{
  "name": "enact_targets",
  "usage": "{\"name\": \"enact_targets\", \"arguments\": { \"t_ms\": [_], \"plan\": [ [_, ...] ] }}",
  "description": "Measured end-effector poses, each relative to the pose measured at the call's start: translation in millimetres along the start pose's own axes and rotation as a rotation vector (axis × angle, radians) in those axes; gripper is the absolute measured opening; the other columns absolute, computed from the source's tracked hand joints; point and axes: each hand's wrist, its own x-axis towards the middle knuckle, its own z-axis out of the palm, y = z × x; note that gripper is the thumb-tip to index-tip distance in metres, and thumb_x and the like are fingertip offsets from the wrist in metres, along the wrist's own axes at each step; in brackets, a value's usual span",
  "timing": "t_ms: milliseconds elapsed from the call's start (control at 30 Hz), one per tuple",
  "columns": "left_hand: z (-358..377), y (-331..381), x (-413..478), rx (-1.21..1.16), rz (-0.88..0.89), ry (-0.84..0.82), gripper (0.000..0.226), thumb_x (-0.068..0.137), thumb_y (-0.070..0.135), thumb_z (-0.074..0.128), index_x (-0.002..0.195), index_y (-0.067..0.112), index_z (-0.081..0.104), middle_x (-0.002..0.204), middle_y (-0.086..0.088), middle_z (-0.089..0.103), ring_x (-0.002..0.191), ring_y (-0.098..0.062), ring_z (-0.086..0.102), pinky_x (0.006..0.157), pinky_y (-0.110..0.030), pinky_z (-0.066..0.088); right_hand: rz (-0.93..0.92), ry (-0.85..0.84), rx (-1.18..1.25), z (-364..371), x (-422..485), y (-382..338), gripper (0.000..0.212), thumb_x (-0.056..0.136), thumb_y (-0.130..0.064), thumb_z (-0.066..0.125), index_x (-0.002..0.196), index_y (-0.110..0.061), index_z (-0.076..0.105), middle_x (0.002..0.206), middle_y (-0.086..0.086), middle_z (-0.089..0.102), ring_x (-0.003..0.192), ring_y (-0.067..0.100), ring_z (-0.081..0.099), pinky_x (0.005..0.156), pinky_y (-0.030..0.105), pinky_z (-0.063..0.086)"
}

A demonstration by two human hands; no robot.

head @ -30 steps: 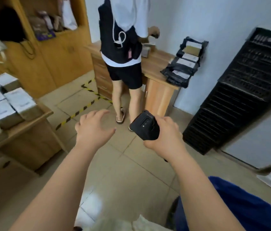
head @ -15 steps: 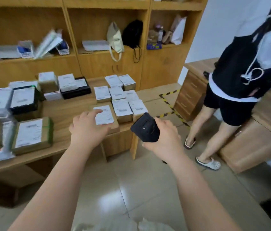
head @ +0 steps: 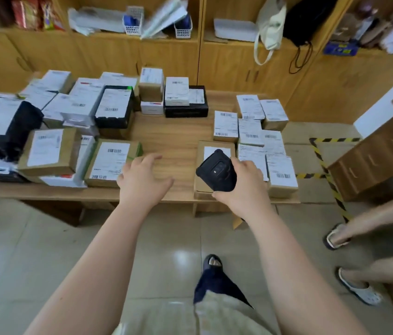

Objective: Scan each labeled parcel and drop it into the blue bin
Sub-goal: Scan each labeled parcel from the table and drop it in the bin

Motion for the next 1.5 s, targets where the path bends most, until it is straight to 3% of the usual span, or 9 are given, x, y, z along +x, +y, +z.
{"name": "enact_targets", "arguments": {
  "t_ms": [200,400,567,700,833,967,1200,1400,1500],
  "plan": [
    [59.4,28.6,46.5,0.006,-0.176,-0.123,0.067,0.082,0.051,0.069,0.142,0.034,0.043,0.142,-0.004,0.047,0.133,-0.031,0.037,0.106,-0.045,0.033,-0.022,-0.086,-0.044,2.2,82.9,39.1,0.087,0.069,-0.041,0.080,0.145,-0.029,0.039,0.128,-0.001,0.045,0.120,0.027,0.042,0.096,0.042,0.041],
    [153.1,44.5,73.7,-0.330,-0.483,-0.355,0.081,0.072,0.052,0.078,0.142,0.030,0.044,0.139,-0.007,0.054,0.124,-0.029,0.053,0.103,-0.039,0.046,-0.045,-0.175,-0.047,4.3,145.0,75.8,0.087,0.069,-0.035,0.080,0.145,-0.025,0.039,0.130,0.003,0.046,0.122,0.029,0.043,0.099,0.046,0.042],
    [194.7,44.8,77.8,-0.438,-0.706,-0.268,0.089,0.073,0.065,0.075,0.143,0.020,0.042,0.141,-0.012,0.044,0.117,-0.033,0.057,0.100,-0.038,0.047,-0.112,-0.250,-0.036,9.1,176.7,91.3,0.087,0.070,-0.034,0.081,0.145,-0.023,0.039,0.133,0.004,0.044,0.126,0.029,0.040,0.101,0.047,0.041],
    [203.2,27.5,72.6,-0.514,-0.786,-0.183,0.085,0.065,0.068,0.077,0.133,0.023,0.048,0.131,-0.005,0.055,0.103,-0.032,0.065,0.091,-0.045,0.056,-0.137,-0.292,-0.041,19.2,186.9,94.4,0.084,0.068,-0.037,0.082,0.142,-0.025,0.042,0.131,0.002,0.045,0.123,0.027,0.042,0.096,0.045,0.044],
    [194.7,3.2,62.7,-0.723,-0.959,-0.036,0.077,0.070,0.043,0.088,0.130,0.023,0.043,0.128,-0.007,0.052,0.103,-0.027,0.064,0.092,-0.045,0.056,-0.156,-0.335,-0.002,29.1,187.2,90.2,0.087,0.071,-0.035,0.082,0.145,-0.024,0.039,0.138,0.001,0.042,0.128,0.026,0.039,0.099,0.043,0.039],
    [185.0,-12.2,54.1,-1.051,-1.151,-0.029,0.076,0.077,0.016,0.086,0.135,0.017,0.036,0.119,-0.013,0.061,0.090,-0.023,0.066,0.077,-0.042,0.061,-0.191,-0.343,0.015,33.6,188.6,80.8,0.089,0.071,-0.036,0.082,0.147,-0.024,0.038,0.138,0.001,0.042,0.129,0.026,0.039,0.103,0.046,0.040],
    [116.8,-36.9,46.1,-1.267,-1.042,-0.219,0.046,0.087,0.002,0.070,0.129,-0.008,0.056,0.114,-0.016,0.072,0.096,-0.025,0.070,0.075,-0.040,0.062,-0.238,-0.221,0.060,24.6,196.6,52.7,0.087,0.069,-0.036,0.084,0.144,-0.022,0.042,0.130,0.004,0.049,0.122,0.027,0.045,0.098,0.045,0.043],
    [39.9,-41.0,58.5,-1.235,-0.788,-0.013,0.044,0.086,0.000,0.070,0.129,0.008,0.061,0.114,-0.012,0.073,0.104,-0.023,0.070,0.085,-0.038,0.058,-0.362,-0.144,-0.021,13.1,205.6,1.1,0.091,0.074,-0.038,0.079,0.151,-0.024,0.032,0.139,0.002,0.042,0.125,0.029,0.039,0.101,0.046,0.034],
    [16.8,-27.0,65.9,-1.231,-0.741,0.241,0.049,0.080,-0.003,0.076,0.124,0.012,0.058,0.115,-0.008,0.068,0.100,-0.025,0.070,0.082,-0.037,0.057,-0.409,-0.106,-0.100,6.6,205.5,-20.1,0.092,0.076,-0.038,0.076,0.153,-0.024,0.026,0.142,0.002,0.037,0.126,0.027,0.035,0.100,0.045,0.031]
  ]
}}
